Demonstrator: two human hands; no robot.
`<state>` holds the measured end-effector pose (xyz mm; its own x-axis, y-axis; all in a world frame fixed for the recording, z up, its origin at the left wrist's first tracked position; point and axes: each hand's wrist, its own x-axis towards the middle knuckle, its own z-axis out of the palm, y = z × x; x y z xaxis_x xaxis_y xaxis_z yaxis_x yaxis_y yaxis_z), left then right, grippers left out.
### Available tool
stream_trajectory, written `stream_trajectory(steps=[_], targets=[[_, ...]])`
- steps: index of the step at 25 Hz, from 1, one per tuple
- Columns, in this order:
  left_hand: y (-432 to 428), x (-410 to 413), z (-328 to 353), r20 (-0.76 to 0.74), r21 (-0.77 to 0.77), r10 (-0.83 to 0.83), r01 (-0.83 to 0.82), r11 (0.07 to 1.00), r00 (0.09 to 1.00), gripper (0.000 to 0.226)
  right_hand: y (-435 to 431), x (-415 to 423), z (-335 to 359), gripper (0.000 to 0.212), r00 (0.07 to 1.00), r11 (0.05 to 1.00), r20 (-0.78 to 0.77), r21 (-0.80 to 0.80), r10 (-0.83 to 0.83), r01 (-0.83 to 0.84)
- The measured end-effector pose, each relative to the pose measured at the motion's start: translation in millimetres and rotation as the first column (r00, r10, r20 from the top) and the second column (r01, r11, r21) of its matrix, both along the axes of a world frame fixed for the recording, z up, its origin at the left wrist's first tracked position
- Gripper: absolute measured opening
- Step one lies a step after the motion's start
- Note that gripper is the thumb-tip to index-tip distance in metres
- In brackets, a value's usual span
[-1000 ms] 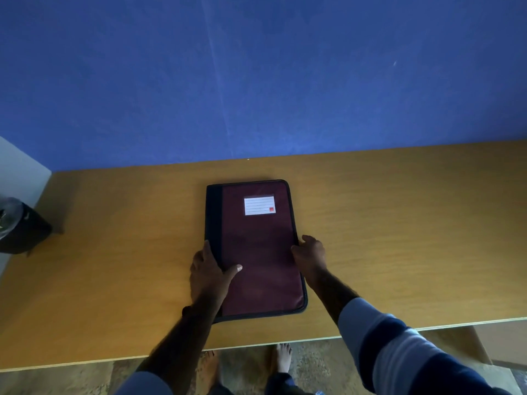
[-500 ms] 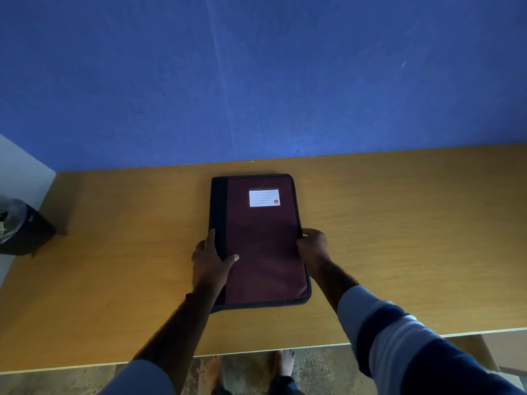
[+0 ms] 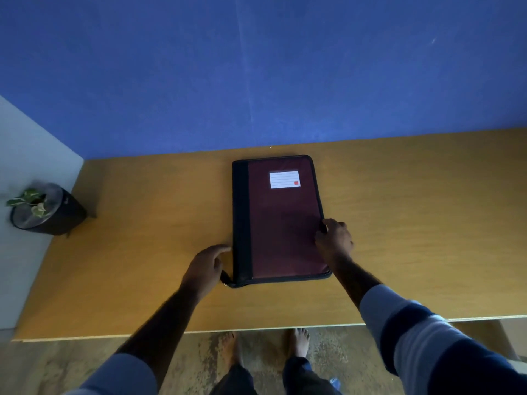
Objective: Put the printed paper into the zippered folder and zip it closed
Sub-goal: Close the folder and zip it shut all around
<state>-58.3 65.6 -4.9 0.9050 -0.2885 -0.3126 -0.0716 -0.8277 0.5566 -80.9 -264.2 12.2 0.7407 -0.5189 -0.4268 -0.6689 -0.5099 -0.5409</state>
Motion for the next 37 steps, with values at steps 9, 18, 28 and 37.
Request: stream_trajectory(steps=[9,18,28,37], targets=[[43.3,-33.3,-11.8,0.136,0.102,-0.276,0.264,0.959,0.952,0.014,131.6,-85.7,-18.0,0.013,0.902,0.926,0.221,-0.154,0.371,-0.344],[59.0,-43.6,-24.9,0.180,-0.017,-0.316,0.324,0.946,0.931,0.013,209.9,-99.0,-41.6,0.025,0.898,0.904,0.116,-0.104,0.425,-0.415],[65.2,-42.6,-31.9,0.191,-0.030,-0.327,0.338,0.941,0.926,0.019,237.6,-81.7,-41.9,0.021,0.986,0.985,0.008,0.039,0.168,-0.169],[62.3,-48.6,-26.6,0.195,-0.023,-0.253,0.263,0.965,0.947,0.016,234.2,-82.9,-39.6,0.017,0.986,0.984,-0.003,-0.056,0.167,-0.167]])
